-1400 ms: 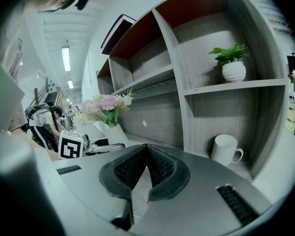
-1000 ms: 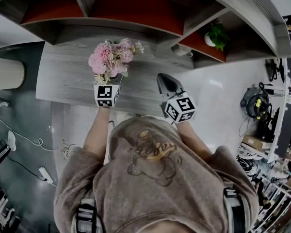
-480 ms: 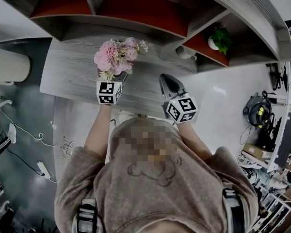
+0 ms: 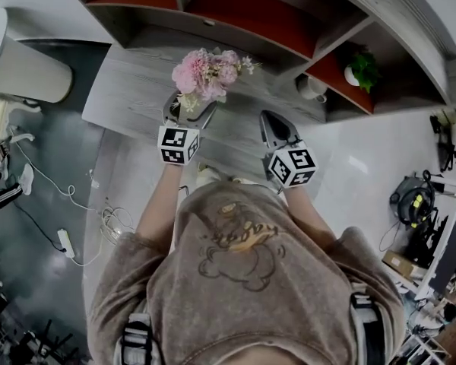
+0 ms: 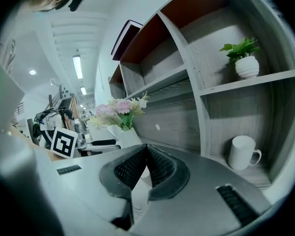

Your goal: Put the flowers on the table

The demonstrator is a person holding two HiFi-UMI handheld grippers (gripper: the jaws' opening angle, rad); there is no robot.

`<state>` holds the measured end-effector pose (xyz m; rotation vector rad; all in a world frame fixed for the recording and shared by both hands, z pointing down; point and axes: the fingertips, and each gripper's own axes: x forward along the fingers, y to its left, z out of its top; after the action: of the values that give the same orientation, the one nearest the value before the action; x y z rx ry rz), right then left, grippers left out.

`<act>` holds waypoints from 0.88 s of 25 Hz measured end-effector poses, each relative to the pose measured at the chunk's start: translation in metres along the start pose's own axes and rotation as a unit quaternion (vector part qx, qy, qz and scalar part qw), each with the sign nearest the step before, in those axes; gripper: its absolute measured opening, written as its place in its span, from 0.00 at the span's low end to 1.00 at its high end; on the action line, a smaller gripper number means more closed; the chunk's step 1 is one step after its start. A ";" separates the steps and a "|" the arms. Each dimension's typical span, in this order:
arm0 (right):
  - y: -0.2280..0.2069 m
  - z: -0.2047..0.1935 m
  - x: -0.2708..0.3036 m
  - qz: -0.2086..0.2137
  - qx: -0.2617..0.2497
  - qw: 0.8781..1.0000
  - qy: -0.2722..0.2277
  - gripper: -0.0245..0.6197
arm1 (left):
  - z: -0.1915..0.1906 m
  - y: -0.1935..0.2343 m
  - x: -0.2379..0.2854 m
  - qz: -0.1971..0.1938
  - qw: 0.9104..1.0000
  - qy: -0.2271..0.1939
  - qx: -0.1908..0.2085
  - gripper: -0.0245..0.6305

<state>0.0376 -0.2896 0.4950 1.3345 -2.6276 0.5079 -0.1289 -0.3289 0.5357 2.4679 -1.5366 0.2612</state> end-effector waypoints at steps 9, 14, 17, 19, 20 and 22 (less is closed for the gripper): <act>0.021 0.002 -0.001 0.044 -0.007 0.999 -0.015 0.03 | 0.018 -0.008 -0.055 0.025 0.999 -0.006 -0.038 0.64; 0.034 0.000 -0.007 0.064 -0.018 0.998 -0.016 0.03 | 0.030 -0.016 -0.086 0.034 0.998 -0.019 -0.050 0.64; 0.039 -0.001 -0.011 0.072 -0.022 0.997 -0.015 0.03 | 0.036 -0.023 -0.102 0.039 0.997 -0.025 -0.053 0.64; 0.041 0.000 -0.013 0.076 -0.023 0.997 -0.015 0.03 | 0.039 -0.028 -0.112 0.045 0.997 -0.028 -0.056 0.64; 0.042 0.001 -0.015 0.078 -0.024 0.997 -0.016 0.03 | 0.040 -0.030 -0.116 0.048 0.997 -0.028 -0.057 0.64; 0.043 0.004 -0.018 0.082 -0.027 0.996 -0.019 0.03 | 0.043 -0.035 -0.122 0.054 0.997 -0.028 -0.055 0.64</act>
<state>0.0141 -0.2541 0.4766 1.1313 -2.7754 0.4330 -0.1495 -0.2213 0.4592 2.3305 -1.6636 0.1225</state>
